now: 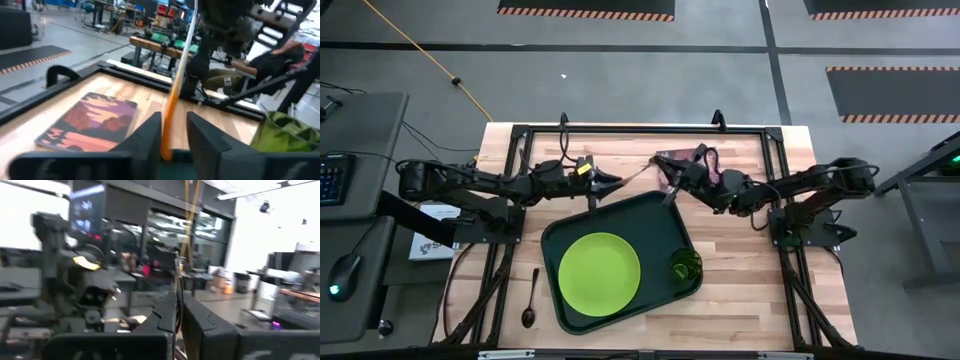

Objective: Pick and place plate/cup/fork/spoon on tray
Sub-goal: Put the orange fork on the black tray to the right of the green plate

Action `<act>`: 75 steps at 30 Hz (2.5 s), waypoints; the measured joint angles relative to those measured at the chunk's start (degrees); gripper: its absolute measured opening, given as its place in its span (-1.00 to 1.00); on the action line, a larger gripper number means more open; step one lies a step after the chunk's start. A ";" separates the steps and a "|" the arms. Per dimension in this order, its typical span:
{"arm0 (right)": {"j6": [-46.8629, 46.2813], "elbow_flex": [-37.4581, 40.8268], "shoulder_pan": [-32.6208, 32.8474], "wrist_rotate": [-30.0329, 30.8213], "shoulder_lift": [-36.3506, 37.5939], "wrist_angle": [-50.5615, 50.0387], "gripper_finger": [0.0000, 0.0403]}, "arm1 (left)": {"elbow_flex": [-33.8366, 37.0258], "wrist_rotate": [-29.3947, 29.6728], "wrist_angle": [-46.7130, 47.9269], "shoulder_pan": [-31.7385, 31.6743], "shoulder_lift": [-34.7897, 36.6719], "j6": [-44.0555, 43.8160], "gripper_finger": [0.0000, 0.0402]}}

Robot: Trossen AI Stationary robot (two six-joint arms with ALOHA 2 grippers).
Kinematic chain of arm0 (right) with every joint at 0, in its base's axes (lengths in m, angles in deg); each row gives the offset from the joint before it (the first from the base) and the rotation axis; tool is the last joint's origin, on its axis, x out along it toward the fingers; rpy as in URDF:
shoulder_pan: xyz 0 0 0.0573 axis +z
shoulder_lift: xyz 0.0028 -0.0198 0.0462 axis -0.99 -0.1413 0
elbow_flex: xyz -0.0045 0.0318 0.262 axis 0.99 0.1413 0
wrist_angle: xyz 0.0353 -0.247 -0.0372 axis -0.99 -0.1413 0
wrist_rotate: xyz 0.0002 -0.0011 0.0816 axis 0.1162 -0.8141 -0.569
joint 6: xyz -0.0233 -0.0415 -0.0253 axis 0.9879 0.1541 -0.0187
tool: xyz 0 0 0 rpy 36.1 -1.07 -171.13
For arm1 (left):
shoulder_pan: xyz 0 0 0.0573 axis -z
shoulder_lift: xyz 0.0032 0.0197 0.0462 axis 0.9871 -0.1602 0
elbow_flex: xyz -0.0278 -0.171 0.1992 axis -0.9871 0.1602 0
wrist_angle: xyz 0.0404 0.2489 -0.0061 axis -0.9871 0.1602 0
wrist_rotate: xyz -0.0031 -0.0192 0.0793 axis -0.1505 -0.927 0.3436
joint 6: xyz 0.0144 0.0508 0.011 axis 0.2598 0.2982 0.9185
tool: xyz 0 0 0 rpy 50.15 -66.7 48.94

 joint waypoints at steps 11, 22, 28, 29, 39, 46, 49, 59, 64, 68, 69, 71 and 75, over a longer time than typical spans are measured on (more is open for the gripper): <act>-13.13 -6.40 0.30 0.82 11.59 -45.18 -1.00 | -0.04 -0.46 16.32 -2.42 21.61 5.87 -0.11; -17.59 -12.56 0.01 -16.96 5.19 -52.12 -1.00 | -0.02 -4.94 28.36 -1.46 39.31 5.55 -0.13; -20.42 -20.61 -0.59 -25.14 -3.04 -60.35 -1.00 | 0.00 -4.76 28.97 -0.65 40.14 5.53 -0.13; -20.46 -22.00 -0.73 -25.72 -4.58 -61.82 -1.00 | 0.00 -4.76 28.91 -0.65 39.99 5.53 -0.13; -28.60 -26.27 -3.01 -41.76 -13.83 -65.07 -1.00 | 0.02 -4.71 29.10 -0.65 39.73 5.39 -0.14; -33.93 -26.27 -1.58 -40.10 -16.75 -63.92 -1.00 | 0.02 -4.71 29.64 -0.67 39.73 4.37 -0.14; -35.62 -26.27 -1.12 -39.87 -18.24 -64.26 -1.00 | 0.02 -4.71 29.74 -0.65 39.73 4.00 -0.14; -39.79 -26.27 -0.69 -38.38 -22.55 -65.01 -1.00 | 0.02 -4.71 30.59 -0.66 39.73 3.89 -0.14; -42.25 -26.25 -0.71 -37.19 -24.30 -65.65 -1.00 | 0.02 -4.69 30.70 -0.65 39.73 3.89 -0.14; -45.01 -26.26 -0.74 -37.10 -26.26 -65.62 -1.00 | 0.04 -4.71 30.97 -0.65 39.73 3.90 -0.14; -45.77 -26.26 -0.74 -36.88 -26.59 -65.61 -1.00 | 0.04 -4.71 30.97 -0.65 39.73 3.91 -0.14; -46.50 -26.26 -0.74 -36.16 -27.21 -65.69 -1.00 | 0.04 -4.71 30.97 -0.65 39.73 3.89 -0.14; -48.52 -26.26 -0.74 -35.27 -28.01 -66.12 -1.00 | 0.04 -4.71 30.97 -0.67 39.73 3.91 -0.14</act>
